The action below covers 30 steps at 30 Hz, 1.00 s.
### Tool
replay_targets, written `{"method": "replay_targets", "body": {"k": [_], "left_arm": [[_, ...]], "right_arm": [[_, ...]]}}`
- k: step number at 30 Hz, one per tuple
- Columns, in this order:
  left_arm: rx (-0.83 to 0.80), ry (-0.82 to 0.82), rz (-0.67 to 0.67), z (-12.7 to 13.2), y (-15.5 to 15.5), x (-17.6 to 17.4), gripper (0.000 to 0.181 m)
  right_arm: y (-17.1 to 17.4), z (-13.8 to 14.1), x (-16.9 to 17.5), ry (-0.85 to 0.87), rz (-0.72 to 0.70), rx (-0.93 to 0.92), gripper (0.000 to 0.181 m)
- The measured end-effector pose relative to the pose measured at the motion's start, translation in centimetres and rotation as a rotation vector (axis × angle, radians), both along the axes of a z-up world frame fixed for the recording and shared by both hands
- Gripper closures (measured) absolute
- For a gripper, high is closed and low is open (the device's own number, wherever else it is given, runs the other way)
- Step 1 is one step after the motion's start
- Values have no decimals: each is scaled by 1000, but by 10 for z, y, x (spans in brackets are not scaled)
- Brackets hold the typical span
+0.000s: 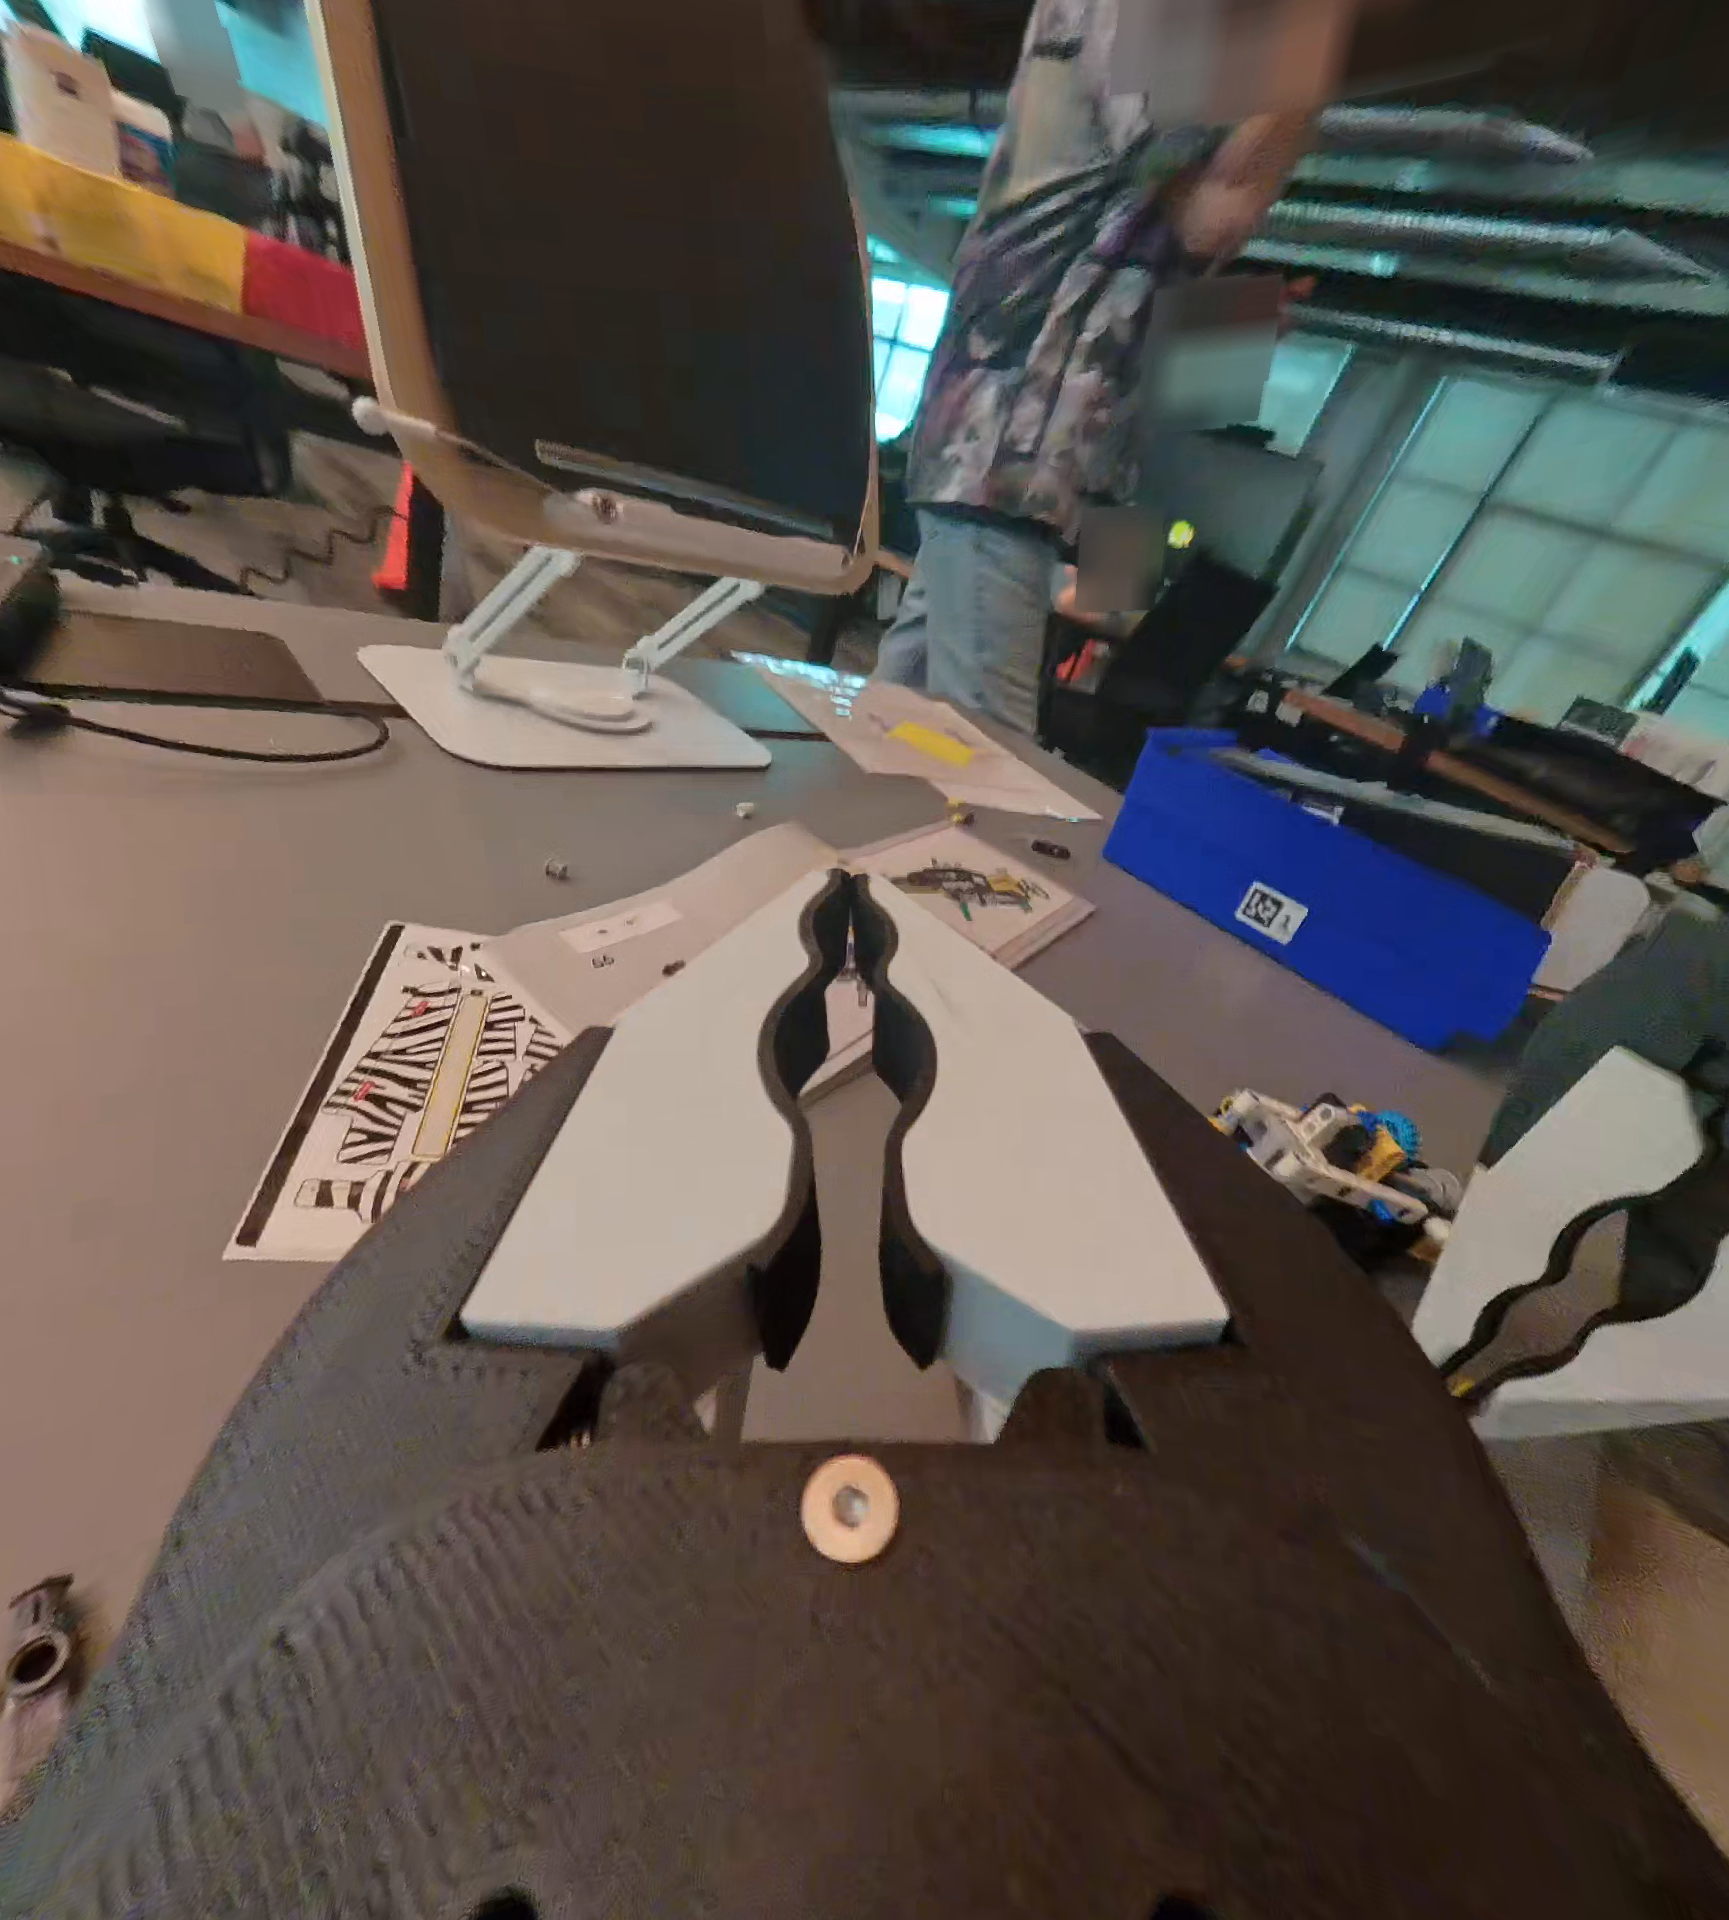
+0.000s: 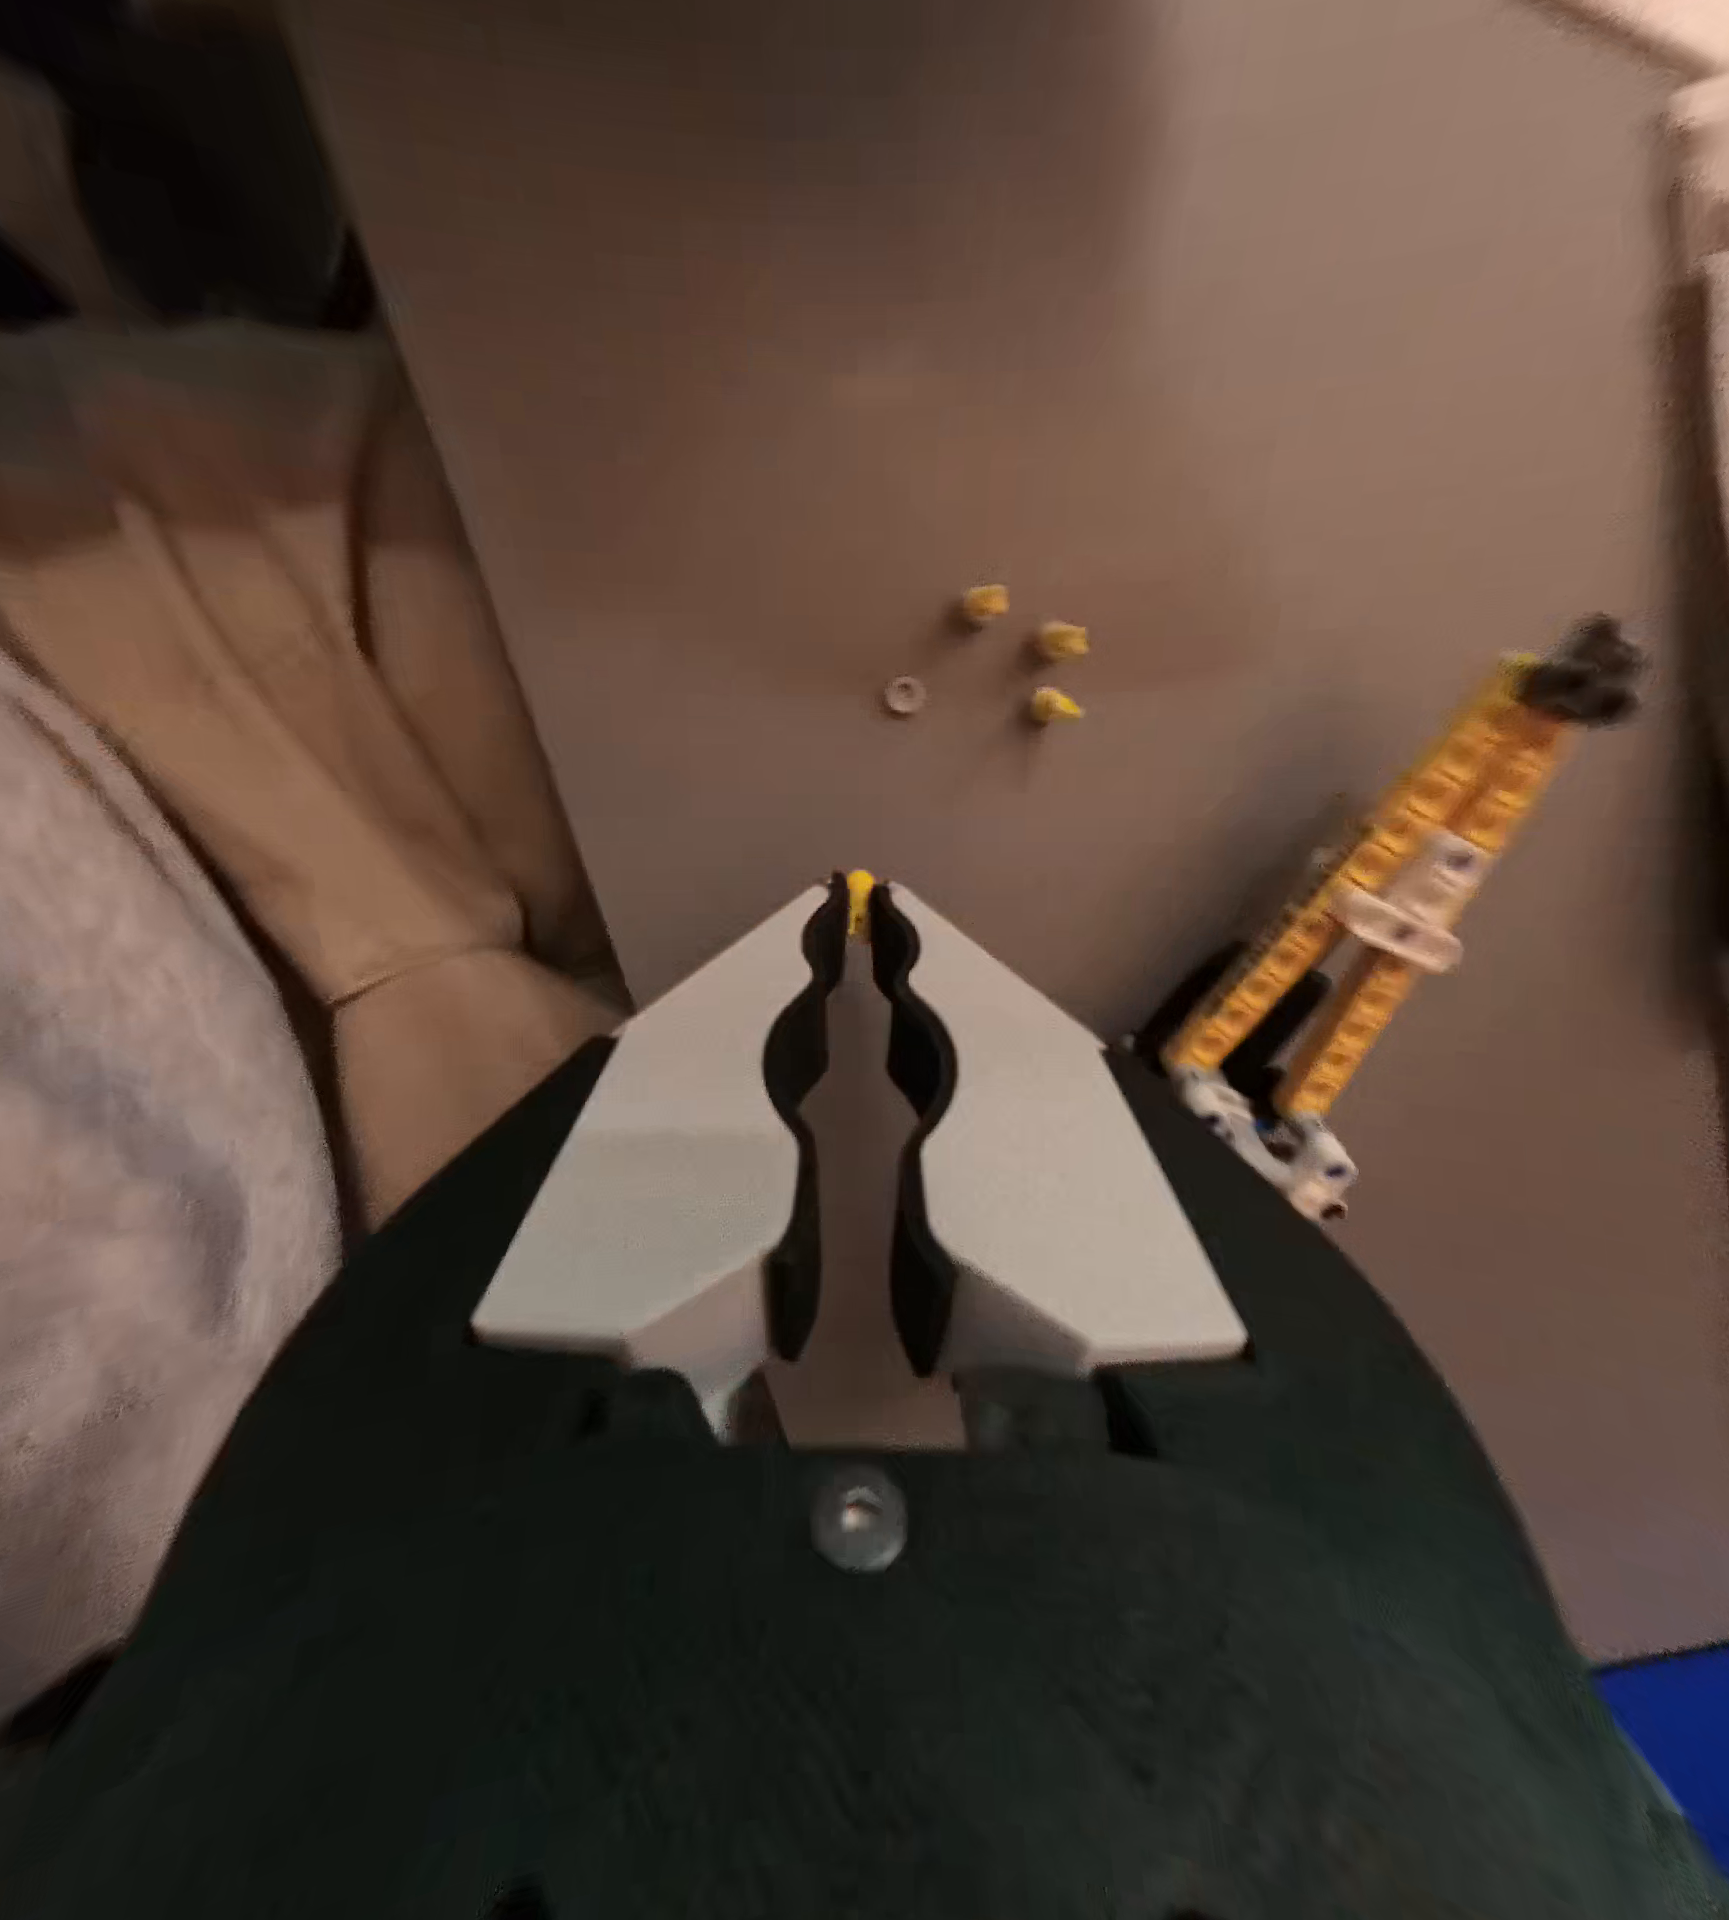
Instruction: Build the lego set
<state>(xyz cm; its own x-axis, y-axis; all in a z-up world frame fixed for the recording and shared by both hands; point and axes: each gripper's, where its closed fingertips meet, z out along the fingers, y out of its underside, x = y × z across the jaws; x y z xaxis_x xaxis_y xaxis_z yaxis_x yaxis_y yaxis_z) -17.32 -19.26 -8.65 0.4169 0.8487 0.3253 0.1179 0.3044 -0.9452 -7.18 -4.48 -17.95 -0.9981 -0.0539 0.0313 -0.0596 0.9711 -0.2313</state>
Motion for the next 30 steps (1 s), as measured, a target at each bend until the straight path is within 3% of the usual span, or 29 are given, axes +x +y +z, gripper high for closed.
{"method": "replay_targets", "body": {"k": [1, 8, 15, 30], "left_arm": [[3, -16, -22, -1, 0, 1, 181], [182, -78, -114, -3, -19, 7, 181], [306, -49, -72, 5, -51, 11, 181], [280, -72, -67, -1, -46, 10, 181]], "right_arm": [[-1, -6, 3, -14, 33, 49, 178], [-22, -24, -5, 16, 204, 215, 178], [-34, -29, -7, -1, 268, 270, 178], [-34, -36, -6, 0, 279, 274, 178]]}}
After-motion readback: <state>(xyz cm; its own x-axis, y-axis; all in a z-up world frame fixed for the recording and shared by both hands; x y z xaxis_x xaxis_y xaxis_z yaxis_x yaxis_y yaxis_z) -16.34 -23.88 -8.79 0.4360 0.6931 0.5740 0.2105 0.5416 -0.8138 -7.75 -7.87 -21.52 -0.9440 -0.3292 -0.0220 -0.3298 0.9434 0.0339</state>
